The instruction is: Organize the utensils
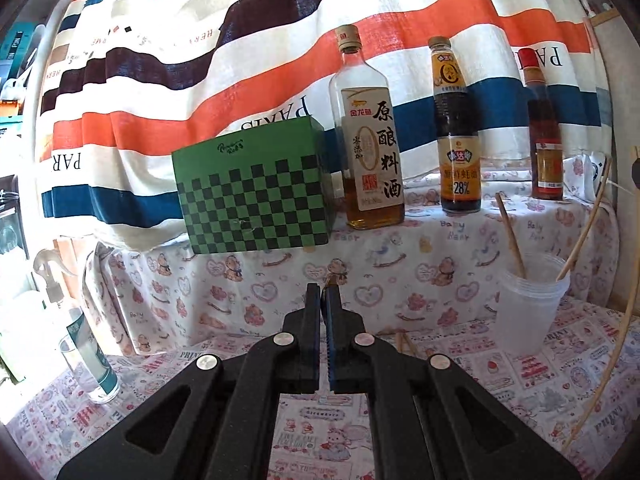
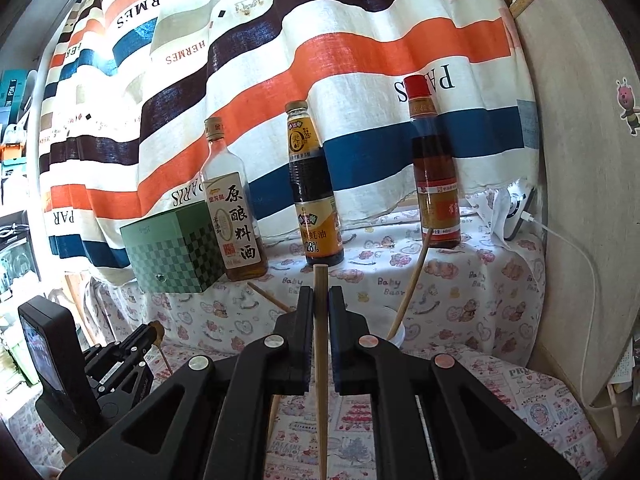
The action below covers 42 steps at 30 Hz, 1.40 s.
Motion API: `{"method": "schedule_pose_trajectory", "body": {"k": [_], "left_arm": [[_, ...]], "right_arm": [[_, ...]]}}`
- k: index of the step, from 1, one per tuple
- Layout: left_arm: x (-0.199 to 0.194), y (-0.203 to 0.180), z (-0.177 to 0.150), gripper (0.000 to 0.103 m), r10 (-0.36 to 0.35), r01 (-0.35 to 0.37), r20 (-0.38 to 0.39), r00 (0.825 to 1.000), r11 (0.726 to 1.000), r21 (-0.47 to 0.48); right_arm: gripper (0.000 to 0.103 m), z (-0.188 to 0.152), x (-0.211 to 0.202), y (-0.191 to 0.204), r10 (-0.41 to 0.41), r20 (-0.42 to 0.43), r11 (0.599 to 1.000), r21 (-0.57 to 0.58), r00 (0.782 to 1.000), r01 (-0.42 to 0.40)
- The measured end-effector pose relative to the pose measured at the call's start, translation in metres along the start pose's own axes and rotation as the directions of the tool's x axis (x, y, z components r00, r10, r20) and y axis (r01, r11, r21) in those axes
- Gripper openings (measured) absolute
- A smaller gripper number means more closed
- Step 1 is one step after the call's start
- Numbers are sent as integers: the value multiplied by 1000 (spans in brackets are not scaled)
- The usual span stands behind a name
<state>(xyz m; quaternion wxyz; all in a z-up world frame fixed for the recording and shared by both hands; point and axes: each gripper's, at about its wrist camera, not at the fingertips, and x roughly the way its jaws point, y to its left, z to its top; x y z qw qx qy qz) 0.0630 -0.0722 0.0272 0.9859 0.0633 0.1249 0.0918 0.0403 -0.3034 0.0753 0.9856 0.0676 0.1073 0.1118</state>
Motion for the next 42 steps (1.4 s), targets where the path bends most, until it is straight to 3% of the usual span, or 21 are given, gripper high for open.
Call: {"method": "schedule_pose_trajectory", "body": {"k": [4, 7, 9, 14, 18, 21, 29, 33, 38, 42], "left_arm": [[-2, -9, 2, 2, -121, 123, -53, 991, 992, 26], [0, -15, 3, 2, -264, 266, -139, 955, 964, -1], [-3, -19, 4, 2, -292, 296, -154, 944, 955, 3], [-7, -24, 6, 2, -273, 278, -169, 947, 961, 5], [-8, -19, 5, 2, -171, 175, -122, 978, 984, 23], [-10, -11, 8, 2, -113, 115, -82, 990, 993, 18], [-9, -5, 9, 3, -72, 72, -71, 995, 997, 9], [-16, -2, 14, 4, -105, 105, -56, 993, 994, 3], [-19, -7, 18, 5, -190, 196, -108, 976, 979, 48], [-21, -8, 21, 5, -292, 301, -182, 939, 953, 29]], "right_arm": [[8, 0, 0, 0, 1, -2, 1000, 3, 1000, -1], [8, 0, 0, 1, -2, -1, 1000, 1, 1000, 2], [8, 0, 0, 0, 1, -1, 1000, 3, 1000, -1], [8, 0, 0, 1, 0, 0, 1000, 1, 1000, 0], [8, 0, -1, 1, 0, 3, 1000, 1, 1000, 0], [8, 1, -3, 0, 4, 10, 1000, 3, 1000, -4], [8, 3, -7, -4, -27, 38, 1000, 13, 999, 27], [8, 3, -8, -1, -83, 52, 996, -12, 995, 84], [8, 2, -6, -1, -108, 48, 994, -22, 993, 109], [8, 3, -5, -4, -89, 41, 996, -16, 995, 89]]}}
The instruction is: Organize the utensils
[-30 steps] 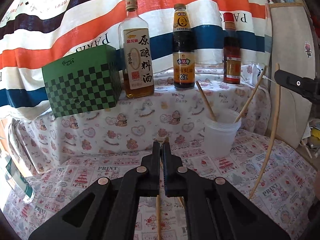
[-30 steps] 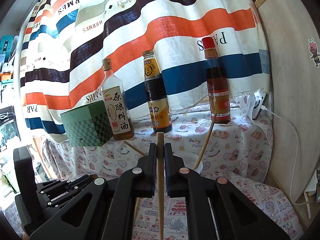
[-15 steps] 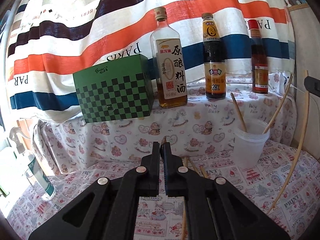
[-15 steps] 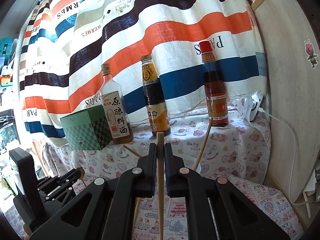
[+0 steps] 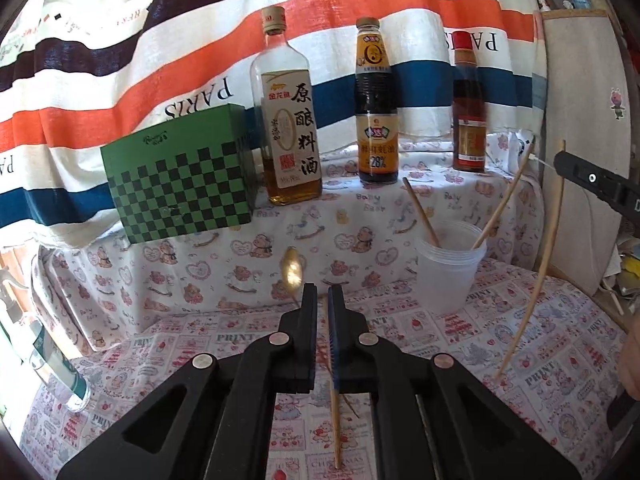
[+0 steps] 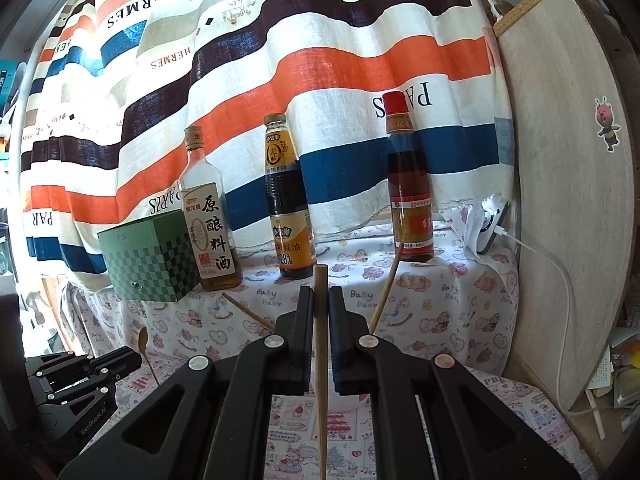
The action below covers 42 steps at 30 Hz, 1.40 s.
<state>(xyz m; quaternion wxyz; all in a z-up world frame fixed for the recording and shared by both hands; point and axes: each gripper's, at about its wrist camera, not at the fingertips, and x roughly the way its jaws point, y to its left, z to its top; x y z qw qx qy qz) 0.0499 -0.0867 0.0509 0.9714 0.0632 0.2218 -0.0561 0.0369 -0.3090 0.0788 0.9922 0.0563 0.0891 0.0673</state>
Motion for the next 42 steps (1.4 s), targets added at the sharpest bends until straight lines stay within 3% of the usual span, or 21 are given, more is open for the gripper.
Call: {"method": "schedule_pose_trajectory", "body": {"k": [9, 13, 19, 23, 26, 29, 33, 38, 42], "left_arm": [[0, 4, 1, 5, -37, 36, -72, 997, 999, -22], [7, 19, 0, 5, 32, -38, -102, 994, 997, -61], [31, 63, -8, 5, 46, -78, -161, 986, 976, -201], [45, 77, -16, 16, 65, -111, -192, 979, 966, -235], [53, 79, -22, 20, 75, -125, -207, 976, 962, -243], [69, 81, -30, 36, 72, -132, -234, 970, 958, -253], [97, 86, -44, 38, 82, -172, -327, 942, 951, -258], [114, 95, -57, 40, 46, -181, -396, 917, 933, -311], [112, 94, -59, 42, 95, -223, -401, 911, 932, -287]], "right_arm": [[8, 1, 0, 0, 30, -2, 1000, 2, 1000, -30], [8, 0, 1, 0, 30, -5, 1000, 7, 1000, -30], [8, -1, 2, 1, 38, -14, 999, 19, 999, -38], [8, -1, 0, 0, 45, -2, 999, 27, 999, -45], [8, 3, -3, -2, 30, 39, 999, 33, 999, -31], [8, 17, 1, -3, 0, 77, 999, 43, 997, -3], [8, 50, 9, 1, -29, 156, 999, 35, 987, 24], [8, 85, 15, 5, -98, 300, 995, 59, 949, 84], [8, 85, 40, 5, -158, 299, 987, 71, 941, 143]]}}
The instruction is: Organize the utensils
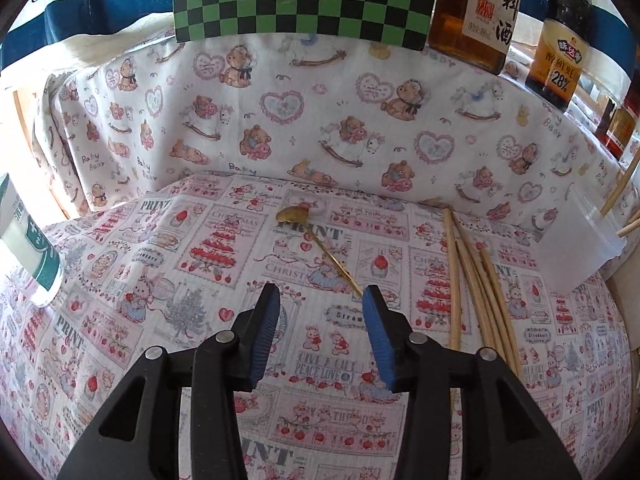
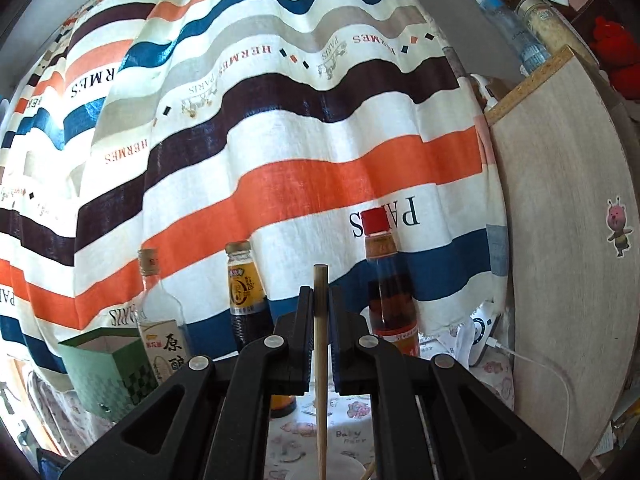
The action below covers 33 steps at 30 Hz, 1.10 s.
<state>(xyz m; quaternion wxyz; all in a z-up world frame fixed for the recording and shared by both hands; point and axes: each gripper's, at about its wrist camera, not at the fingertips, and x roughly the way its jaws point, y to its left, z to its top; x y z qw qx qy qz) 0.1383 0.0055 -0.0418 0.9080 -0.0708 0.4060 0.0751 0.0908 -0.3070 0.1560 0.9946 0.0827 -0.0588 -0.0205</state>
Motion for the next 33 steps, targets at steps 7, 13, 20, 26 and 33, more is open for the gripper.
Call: {"method": "schedule_pose_trajectory", "body": {"k": [7, 13, 20, 26, 33], "left_arm": [[-13, -3, 2, 45, -1, 1, 16, 1000, 1000, 24], [-13, -3, 3, 64, -15, 15, -13, 1000, 999, 34], [3, -22, -7, 64, -15, 21, -74, 997, 996, 84], [28, -41, -13, 64, 55, -43, -71, 996, 988, 151], [23, -42, -18, 21, -21, 40, -122, 992, 987, 158]], "right_arm": [[8, -40, 26, -9, -8, -165, 1000, 8, 986, 10], [10, -48, 6, -2, 76, -267, 996, -27, 961, -86], [49, -35, -56, 0, 122, -252, 993, 34, 960, -117], [54, -52, -98, 9, 186, -254, 982, 36, 949, -183], [54, -85, -83, 19, 198, -381, 978, 15, 903, -208]]}}
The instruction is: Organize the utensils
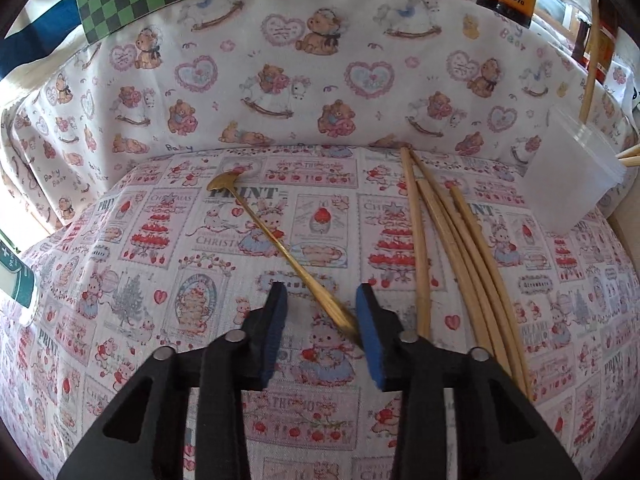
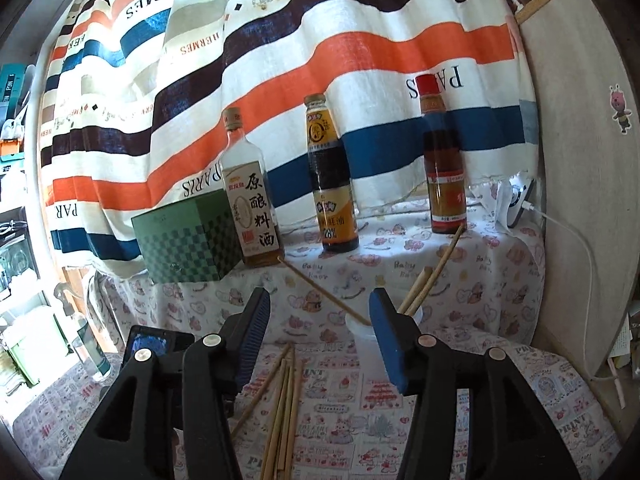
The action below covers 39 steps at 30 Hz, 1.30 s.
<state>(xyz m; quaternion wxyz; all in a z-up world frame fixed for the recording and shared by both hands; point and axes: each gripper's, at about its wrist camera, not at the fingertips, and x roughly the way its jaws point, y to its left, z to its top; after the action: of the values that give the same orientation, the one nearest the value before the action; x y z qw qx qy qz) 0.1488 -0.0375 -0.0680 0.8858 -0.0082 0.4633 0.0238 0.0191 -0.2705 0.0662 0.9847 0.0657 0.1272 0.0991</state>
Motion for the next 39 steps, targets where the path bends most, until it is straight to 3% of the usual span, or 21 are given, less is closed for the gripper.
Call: {"method": "schedule_pose_trajectory", "body": {"k": [4, 5, 6, 11, 16, 22, 24, 26, 27, 30, 33, 39], "left_arm": [[-5, -2, -4, 14, 1, 0, -12, 1000, 1000, 11], [-10, -2, -6, 8, -1, 1, 0, 1000, 1000, 14], [-14, -2, -6, 2, -10, 10, 23, 1000, 1000, 14], [-56, 0, -2, 1, -79, 80, 160, 984, 997, 1], [-75, 10, 2, 0, -100, 110, 202, 974, 993, -37], [-68, 27, 4, 0, -156, 179, 188, 970, 978, -111], [-79, 30, 1, 0, -147, 186, 261, 954, 974, -130], [-98, 33, -1, 0, -148, 205, 358, 922, 971, -127], [-109, 35, -2, 0, -148, 213, 399, 905, 969, -123], [-125, 39, -2, 0, -116, 193, 448, 887, 972, -130], [-124, 43, 2, 0, -108, 182, 417, 903, 973, -142], [-95, 41, 3, 1, -58, 101, 269, 961, 984, -148]], "right_arm": [[54, -15, 33, -8, 4, -152, 1000, 21, 988, -1], [54, -19, 41, -9, -3, -192, 1000, 29, 981, 9], [54, -23, 48, -10, -16, -227, 999, 33, 974, 24], [54, -43, 73, -4, -35, -352, 999, 1, 935, 38], [54, -51, 77, 1, 1, -388, 1000, 1, 922, 0], [54, -51, 78, -1, -2, -393, 1000, 7, 920, 6], [54, -50, 78, -3, 5, -395, 1000, 20, 918, 3], [49, -50, 78, -2, 15, -405, 1000, 18, 914, -8], [47, -51, 80, 1, 17, -422, 1000, 7, 906, -16], [39, -61, 88, 13, 35, -508, 997, -38, 860, -63], [34, -77, 98, 22, 43, -591, 995, -48, 806, -89], [27, -93, 106, 26, 33, -643, 994, -55, 765, -90]]}}
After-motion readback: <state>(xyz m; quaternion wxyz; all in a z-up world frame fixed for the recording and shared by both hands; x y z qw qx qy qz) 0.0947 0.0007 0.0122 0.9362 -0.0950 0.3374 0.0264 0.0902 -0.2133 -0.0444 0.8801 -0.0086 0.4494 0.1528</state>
